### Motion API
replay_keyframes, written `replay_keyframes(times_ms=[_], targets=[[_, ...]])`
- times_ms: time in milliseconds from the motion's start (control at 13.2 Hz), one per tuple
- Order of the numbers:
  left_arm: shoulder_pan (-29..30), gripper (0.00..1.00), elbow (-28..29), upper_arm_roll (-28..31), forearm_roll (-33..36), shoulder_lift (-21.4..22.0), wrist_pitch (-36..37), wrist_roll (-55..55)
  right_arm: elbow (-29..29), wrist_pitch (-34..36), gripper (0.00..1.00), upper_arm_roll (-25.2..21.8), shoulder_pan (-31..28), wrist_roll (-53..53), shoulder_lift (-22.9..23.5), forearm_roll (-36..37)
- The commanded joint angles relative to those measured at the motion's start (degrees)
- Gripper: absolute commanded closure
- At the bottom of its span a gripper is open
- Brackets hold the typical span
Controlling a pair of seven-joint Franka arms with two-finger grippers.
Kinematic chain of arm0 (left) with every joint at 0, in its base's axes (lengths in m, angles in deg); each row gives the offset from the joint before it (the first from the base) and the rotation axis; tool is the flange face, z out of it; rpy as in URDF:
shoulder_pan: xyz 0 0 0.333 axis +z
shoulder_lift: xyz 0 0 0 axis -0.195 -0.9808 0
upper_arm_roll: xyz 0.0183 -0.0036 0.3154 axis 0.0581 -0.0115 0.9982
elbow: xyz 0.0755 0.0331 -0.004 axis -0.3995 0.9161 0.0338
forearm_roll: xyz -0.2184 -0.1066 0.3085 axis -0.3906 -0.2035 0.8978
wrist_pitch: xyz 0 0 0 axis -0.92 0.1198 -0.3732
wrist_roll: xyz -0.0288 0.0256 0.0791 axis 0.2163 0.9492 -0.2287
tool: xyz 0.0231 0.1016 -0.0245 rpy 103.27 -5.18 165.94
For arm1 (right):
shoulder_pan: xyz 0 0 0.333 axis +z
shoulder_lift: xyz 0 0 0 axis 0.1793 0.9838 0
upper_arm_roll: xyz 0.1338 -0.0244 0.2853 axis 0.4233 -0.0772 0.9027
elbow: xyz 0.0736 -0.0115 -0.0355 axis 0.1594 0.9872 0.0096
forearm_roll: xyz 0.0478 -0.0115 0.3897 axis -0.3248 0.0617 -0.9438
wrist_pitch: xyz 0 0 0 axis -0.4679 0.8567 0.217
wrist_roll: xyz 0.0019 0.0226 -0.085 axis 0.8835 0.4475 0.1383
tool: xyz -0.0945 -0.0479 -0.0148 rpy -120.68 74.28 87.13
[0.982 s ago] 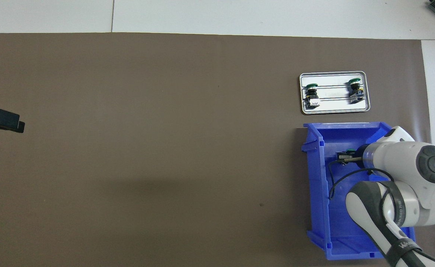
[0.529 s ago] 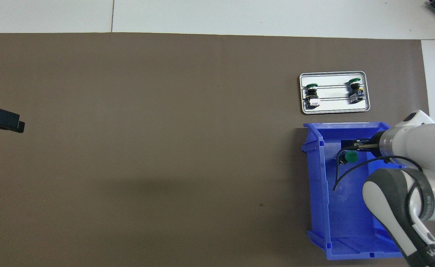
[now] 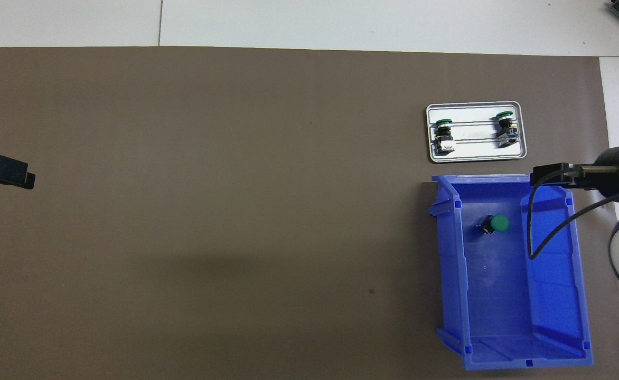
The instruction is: Place and press button with both arms
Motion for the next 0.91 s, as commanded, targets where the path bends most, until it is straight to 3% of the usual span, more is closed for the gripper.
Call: replay_keyframes(times_ms=[0, 151, 302, 831], targets=[[0.39, 0.00, 1.62, -0.30, 0.82, 1.51, -0.30, -0.06, -12.99, 10.64, 0.00, 0.30, -2.80, -0.53, 4.62, -0.89], [0.39, 0.00, 1.62, -0.30, 0.82, 1.51, -0.30, -0.06, -22.22, 16.72, 0.00, 0.30, -3.59, -0.53, 9.18, -0.27], [0.39, 0.00, 1.62, -0.30, 0.82, 1.51, -0.22, -0.15, -20.52, 16.66, 0.00, 4.66, -9.02, -0.62, 8.51, -1.41], [0.39, 0.00, 1.62, -0.30, 0.82, 1.51, -0.30, -0.06, -14.27, 17.18, 0.00, 4.61, -6.15, -1.50, 4.82, -0.44]])
